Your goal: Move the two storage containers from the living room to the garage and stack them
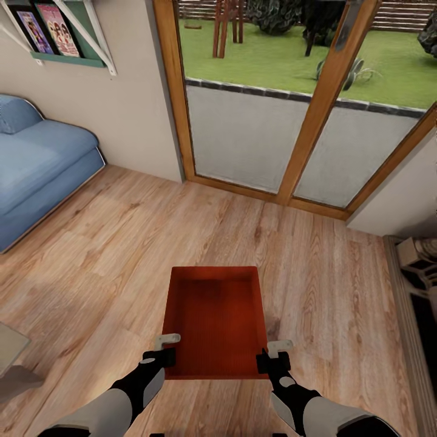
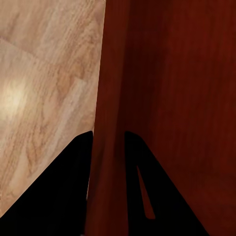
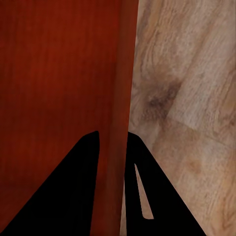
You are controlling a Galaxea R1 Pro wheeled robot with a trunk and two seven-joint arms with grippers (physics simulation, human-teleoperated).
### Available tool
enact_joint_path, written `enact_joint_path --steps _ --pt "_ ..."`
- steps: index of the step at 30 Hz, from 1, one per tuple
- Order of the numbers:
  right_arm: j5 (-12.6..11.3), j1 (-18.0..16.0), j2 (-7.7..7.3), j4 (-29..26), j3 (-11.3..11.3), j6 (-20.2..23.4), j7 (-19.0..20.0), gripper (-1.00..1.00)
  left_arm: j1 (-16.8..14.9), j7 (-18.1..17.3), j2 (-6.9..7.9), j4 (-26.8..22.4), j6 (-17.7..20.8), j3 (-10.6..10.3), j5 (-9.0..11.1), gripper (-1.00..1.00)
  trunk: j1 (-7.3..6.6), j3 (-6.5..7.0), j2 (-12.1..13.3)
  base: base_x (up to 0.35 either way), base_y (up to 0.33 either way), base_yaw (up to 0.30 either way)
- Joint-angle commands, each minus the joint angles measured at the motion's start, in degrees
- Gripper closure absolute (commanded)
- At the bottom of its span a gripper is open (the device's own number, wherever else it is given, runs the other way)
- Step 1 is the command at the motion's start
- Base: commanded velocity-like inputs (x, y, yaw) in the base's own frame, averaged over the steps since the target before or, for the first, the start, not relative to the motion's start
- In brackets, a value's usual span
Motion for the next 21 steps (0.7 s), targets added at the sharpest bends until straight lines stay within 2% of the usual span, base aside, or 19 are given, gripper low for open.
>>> enact_joint_path --steps 1,21 --pt "-0.1 -0.1 0.03 -0.1 -2.1 -0.6 -0.2 1.0 0.0 1.1 0.36 0.1 0.1 0.2 0.5 1.0 -0.22 0.23 0.4 0.0 0.0 0.0" --pt "0.2 -0.1 0.03 -0.1 -2.1 -0.8 -0.1 1.0 0.0 1.1 0.47 0.2 0.1 0.3 0.5 1.0 -4.62 5.61 8.4 0.0 0.0 0.0"
